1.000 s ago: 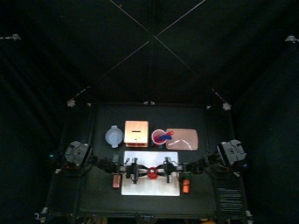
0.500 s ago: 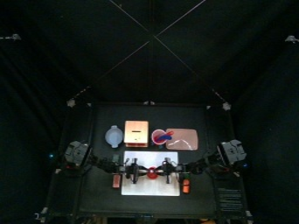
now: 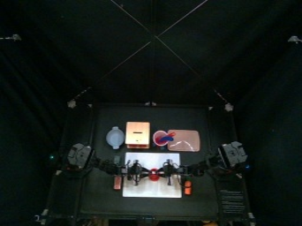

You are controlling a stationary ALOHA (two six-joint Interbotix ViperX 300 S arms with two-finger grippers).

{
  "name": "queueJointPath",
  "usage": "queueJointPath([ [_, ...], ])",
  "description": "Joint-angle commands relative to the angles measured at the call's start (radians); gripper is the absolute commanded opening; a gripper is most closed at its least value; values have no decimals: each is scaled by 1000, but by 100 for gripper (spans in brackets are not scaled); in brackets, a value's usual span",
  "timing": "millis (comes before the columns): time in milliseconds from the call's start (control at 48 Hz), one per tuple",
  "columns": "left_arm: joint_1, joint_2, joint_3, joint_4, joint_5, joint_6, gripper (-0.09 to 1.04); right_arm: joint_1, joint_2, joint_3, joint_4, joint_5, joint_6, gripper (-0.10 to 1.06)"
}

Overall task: Get the cutter from the drawer then cut the dough then place the extra dough in the bowl
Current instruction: Cut the dough

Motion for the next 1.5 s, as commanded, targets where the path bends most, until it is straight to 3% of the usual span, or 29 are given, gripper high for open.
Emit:
queueJointPath([
  [21, -2, 40, 17, 6, 54, -23, 51, 8, 77, 6, 54, 37, 2, 50],
  [688, 2, 26, 9, 9, 140, -28, 46, 2, 60, -8, 66, 35, -8, 51],
  [1104, 52, -153, -31, 58, 267, 26, 49, 6, -15, -34, 44, 43, -8, 52],
  [1333, 67, -167, -72, 58, 268, 54, 63, 6, -69, -48, 44, 43, -11, 53],
  [1500, 74, -170, -120, 64, 276, 57, 78, 6, -87, -63, 51, 43, -8, 61],
])
